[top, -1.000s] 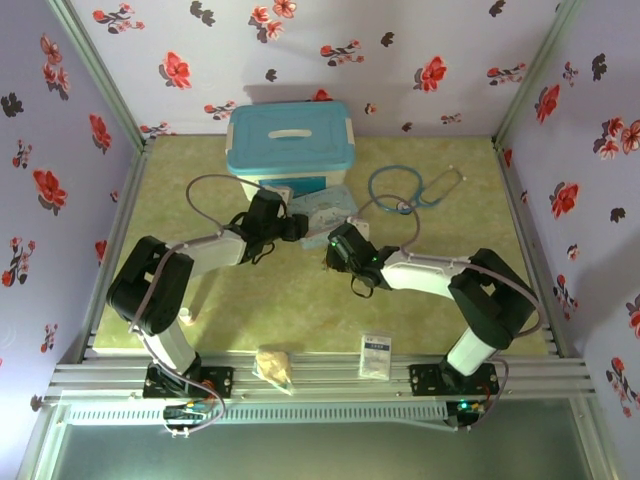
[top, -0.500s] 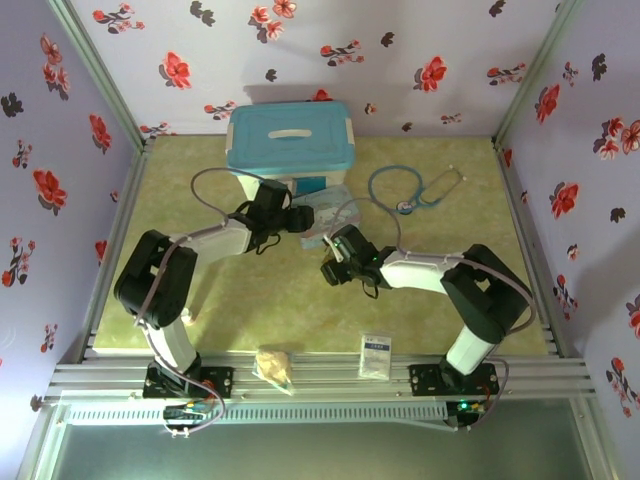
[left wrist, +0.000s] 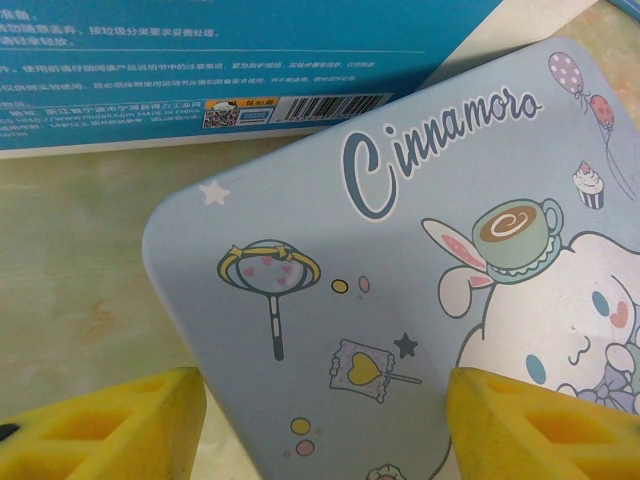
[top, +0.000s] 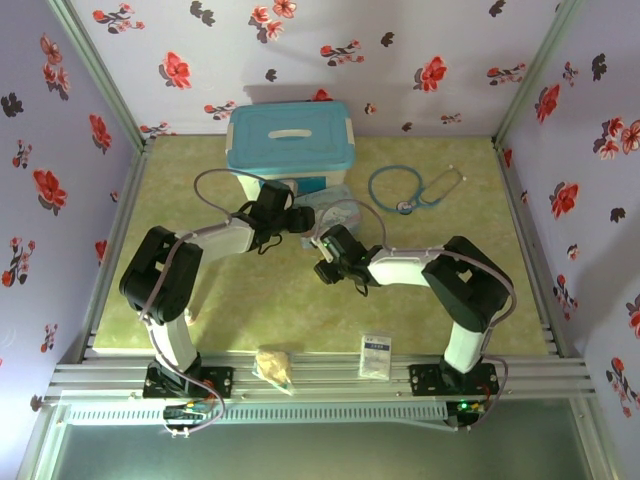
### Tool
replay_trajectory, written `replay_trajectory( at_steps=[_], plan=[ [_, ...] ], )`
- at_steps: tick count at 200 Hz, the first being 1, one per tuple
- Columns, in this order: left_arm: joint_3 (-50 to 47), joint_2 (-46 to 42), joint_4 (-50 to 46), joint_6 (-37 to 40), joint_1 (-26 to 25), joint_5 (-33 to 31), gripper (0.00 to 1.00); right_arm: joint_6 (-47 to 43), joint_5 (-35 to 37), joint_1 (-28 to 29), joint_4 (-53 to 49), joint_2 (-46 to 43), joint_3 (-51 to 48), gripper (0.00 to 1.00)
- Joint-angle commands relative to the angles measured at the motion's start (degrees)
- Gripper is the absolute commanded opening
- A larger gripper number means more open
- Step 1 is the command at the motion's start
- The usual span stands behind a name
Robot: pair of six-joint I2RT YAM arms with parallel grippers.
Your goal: Unlock the padlock with the key
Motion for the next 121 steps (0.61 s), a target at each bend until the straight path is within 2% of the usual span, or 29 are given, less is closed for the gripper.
replay_trajectory(
  at_steps=[1, 52, 83, 121],
  plan=[
    [0.8, 2.3, -2.5, 0.4, 0.4, -1.5, 0.64, 0.2, 2.5, 0.1, 1.4, 2.7, -0.9, 0.49],
    [0.4, 4.6, 0.0, 1.0, 0.4, -0.9, 0.6, 7.8, 9.4, 0.5, 7.1, 1.2, -6.7, 0.33],
    [-1.5, 6.2, 3.1, 1.5, -0.2, -0.4, 0.58, 13.8, 10.6, 0.5, 12.3, 1.1, -8.1, 0.3],
    [-2.5, 5.9, 3.2, 3.7, -0.1, -1.3, 0.57, 16.3, 17.0, -0.2, 13.8, -1.0, -8.9, 0.24]
  ],
)
